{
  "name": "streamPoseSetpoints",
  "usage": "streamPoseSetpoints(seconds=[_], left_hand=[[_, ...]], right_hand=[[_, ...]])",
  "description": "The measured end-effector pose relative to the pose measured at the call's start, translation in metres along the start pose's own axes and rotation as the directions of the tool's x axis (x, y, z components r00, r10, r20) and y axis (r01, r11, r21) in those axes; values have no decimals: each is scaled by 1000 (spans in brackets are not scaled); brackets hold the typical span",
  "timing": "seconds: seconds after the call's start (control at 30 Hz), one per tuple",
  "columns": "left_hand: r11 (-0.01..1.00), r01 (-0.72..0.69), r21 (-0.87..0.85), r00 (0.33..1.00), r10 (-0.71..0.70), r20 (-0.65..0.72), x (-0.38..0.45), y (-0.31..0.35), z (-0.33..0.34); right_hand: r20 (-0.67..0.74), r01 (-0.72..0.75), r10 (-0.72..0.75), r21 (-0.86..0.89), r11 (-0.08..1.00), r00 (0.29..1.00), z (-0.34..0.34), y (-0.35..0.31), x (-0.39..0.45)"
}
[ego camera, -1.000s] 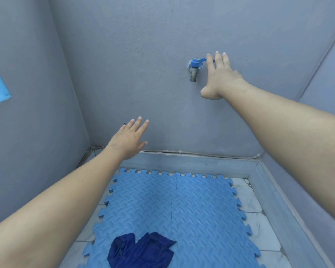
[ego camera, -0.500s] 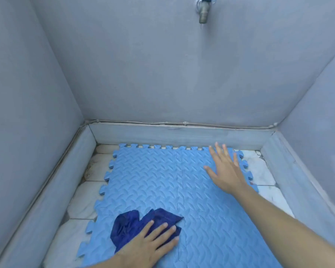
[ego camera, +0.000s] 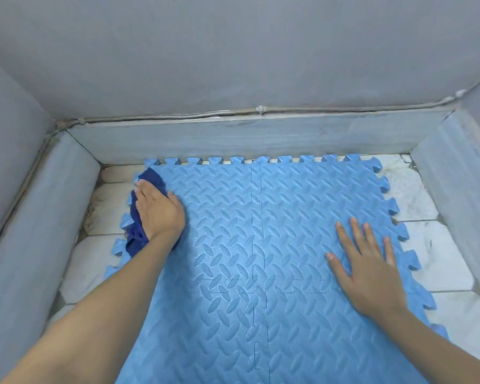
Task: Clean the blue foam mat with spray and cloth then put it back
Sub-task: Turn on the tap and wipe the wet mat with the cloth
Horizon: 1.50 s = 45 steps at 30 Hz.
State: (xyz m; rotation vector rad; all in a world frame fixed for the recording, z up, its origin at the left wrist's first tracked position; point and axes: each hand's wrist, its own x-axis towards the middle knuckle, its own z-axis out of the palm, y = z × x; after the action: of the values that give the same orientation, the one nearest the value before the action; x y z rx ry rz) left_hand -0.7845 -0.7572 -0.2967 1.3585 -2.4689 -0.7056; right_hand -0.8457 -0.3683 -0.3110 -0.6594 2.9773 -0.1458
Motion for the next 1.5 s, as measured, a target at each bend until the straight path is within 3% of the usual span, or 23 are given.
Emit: streamPoseSetpoints(seconds=[0.03, 0.1, 0.17, 0.23, 0.27, 0.3, 0.33, 0.37, 0.4, 0.5, 0.53, 0.6, 0.67, 0.73, 0.8, 0.93, 1.07, 1.17, 1.27, 1.33, 1.43, 1.47, 1.5], left_hand=[[1000, -5, 28, 1000, 5, 12, 4, 10, 7], [984, -174, 46, 979, 168, 113, -9, 31, 26], [894, -445, -43, 858, 440, 264, -44, 64, 45], [686, -710, -161, 577, 697, 426, -87, 99, 63], [550, -813, -191, 400, 766, 502, -107, 113, 70], [433, -881, -193, 267, 791, 551, -118, 119, 75], [366, -914, -174, 210, 795, 568, -117, 119, 77], [357, -924, -135, 226, 798, 559, -105, 114, 75], [397, -915, -75, 299, 790, 536, -86, 105, 72], [652, -742, 160, 645, 626, 438, -20, 61, 50], [712, -663, 231, 732, 552, 400, 0, 44, 39], [806, -500, 316, 853, 397, 338, 23, 13, 20], [874, -360, 325, 914, 260, 312, 31, -1, 12], [910, -312, 273, 916, 212, 341, 32, -2, 9], [917, -354, 182, 873, 255, 416, 30, -3, -2], [752, -608, 254, 745, 430, 510, 11, -53, -45], [807, -483, 339, 861, 368, 352, -16, -84, -44], [825, -418, 381, 907, 360, 218, 0, -58, -20], [907, -259, 332, 960, 204, 192, 24, -22, -3], [877, -392, 279, 908, 322, 267, 5, 2, 11], [682, -715, 155, 671, 608, 424, -74, 22, 22], [646, -749, 149, 629, 621, 468, -83, 20, 22], [650, -742, 161, 634, 605, 481, -76, 16, 21]], right_hand=[[-3, -1, 1, 2, 1000, 1000, 0, 0, 1], [4, 5, -5, -1, 1000, 1000, 0, 0, 0], [-7, 0, 0, 9, 1000, 1000, -1, 1, 1], [-8, -2, 3, 24, 1000, 1000, -1, 1, 0], [-9, -4, 4, 31, 1000, 1000, -1, 1, 0], [-12, -6, 7, 36, 999, 1000, -1, 1, 0], [-13, -6, 7, 40, 999, 1000, -2, 1, 0], [-13, -4, 5, 43, 999, 1000, -2, 1, 0], [-12, 1, 0, 47, 999, 1000, -2, 1, 0], [-14, 1, -1, 62, 998, 1000, -2, 2, -1], [-15, -4, 5, 67, 998, 1000, -2, 1, -1], [-11, -10, 11, 62, 998, 1000, -3, 0, 0], [-1, -14, 14, 61, 998, 1000, -4, 0, 0], [4, -18, 17, 61, 998, 1000, -4, 1, -1], [5, -23, 22, 64, 998, 1000, -4, 1, -1], [4, -27, 27, 62, 998, 1000, -3, 2, 0], [-8, -32, 32, 66, 997, 999, 0, -1, -1], [-9, -56, 57, 87, 995, 998, 0, -3, 1], [5, -55, 55, 82, 995, 998, 1, -1, 0], [3, -56, 56, 75, 996, 998, 2, -1, 0], [3, -53, 53, 72, 996, 999, 1, -1, 1], [2, -54, 54, 79, 995, 999, 0, -1, 1], [-1, -51, 51, 81, 995, 999, 0, -1, 1]])
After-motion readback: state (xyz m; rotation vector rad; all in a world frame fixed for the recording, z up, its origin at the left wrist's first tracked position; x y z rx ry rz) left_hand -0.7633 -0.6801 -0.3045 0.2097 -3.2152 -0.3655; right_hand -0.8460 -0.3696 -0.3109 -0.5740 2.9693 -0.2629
